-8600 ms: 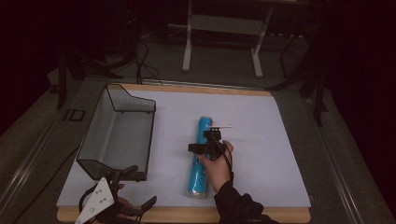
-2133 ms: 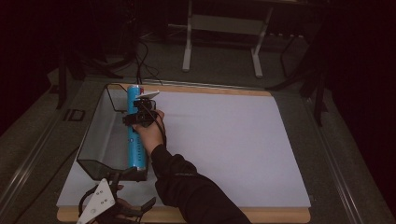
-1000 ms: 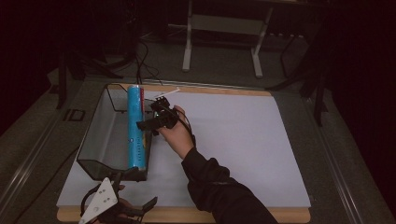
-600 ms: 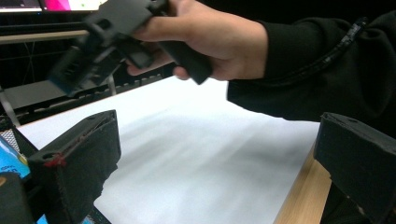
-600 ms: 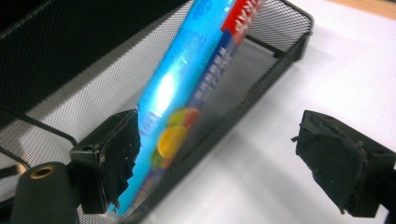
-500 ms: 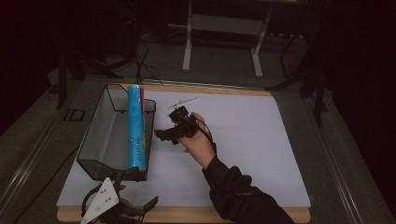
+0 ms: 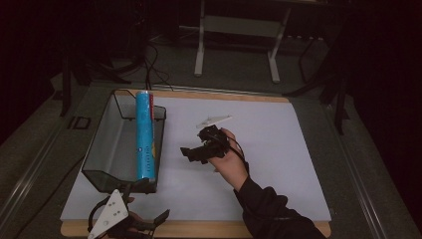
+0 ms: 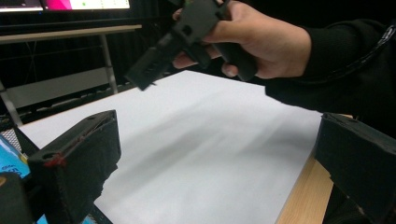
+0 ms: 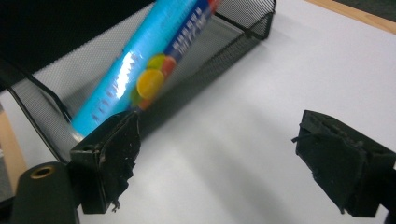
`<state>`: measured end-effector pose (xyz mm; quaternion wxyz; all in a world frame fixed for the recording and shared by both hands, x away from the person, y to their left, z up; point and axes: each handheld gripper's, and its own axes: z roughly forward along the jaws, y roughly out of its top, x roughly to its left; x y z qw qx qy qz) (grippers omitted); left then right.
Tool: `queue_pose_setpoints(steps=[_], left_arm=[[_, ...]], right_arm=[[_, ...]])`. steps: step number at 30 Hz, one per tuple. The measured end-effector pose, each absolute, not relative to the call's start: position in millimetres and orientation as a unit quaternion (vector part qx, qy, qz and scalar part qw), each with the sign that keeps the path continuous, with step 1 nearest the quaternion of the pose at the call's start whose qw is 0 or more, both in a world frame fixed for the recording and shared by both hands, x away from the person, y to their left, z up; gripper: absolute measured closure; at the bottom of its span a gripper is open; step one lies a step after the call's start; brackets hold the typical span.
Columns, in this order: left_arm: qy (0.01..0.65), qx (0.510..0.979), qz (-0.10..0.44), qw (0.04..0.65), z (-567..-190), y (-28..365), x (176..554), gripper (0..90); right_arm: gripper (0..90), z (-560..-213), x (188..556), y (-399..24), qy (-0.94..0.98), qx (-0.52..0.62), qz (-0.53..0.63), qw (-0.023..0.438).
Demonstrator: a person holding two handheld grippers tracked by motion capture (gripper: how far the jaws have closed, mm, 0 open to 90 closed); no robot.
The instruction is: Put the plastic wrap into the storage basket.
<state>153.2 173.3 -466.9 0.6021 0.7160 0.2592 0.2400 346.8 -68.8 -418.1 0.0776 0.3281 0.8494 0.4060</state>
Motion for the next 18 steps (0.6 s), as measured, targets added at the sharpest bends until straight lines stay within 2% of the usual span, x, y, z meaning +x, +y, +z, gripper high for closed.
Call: queue_pose_setpoints(steps=[18], left_arm=[[0.257,0.719,0.240,0.599,-467,172,152,1.5]], right_arm=[[13.4,-433,327,-132,0.838,0.347,0.411,0.089]])
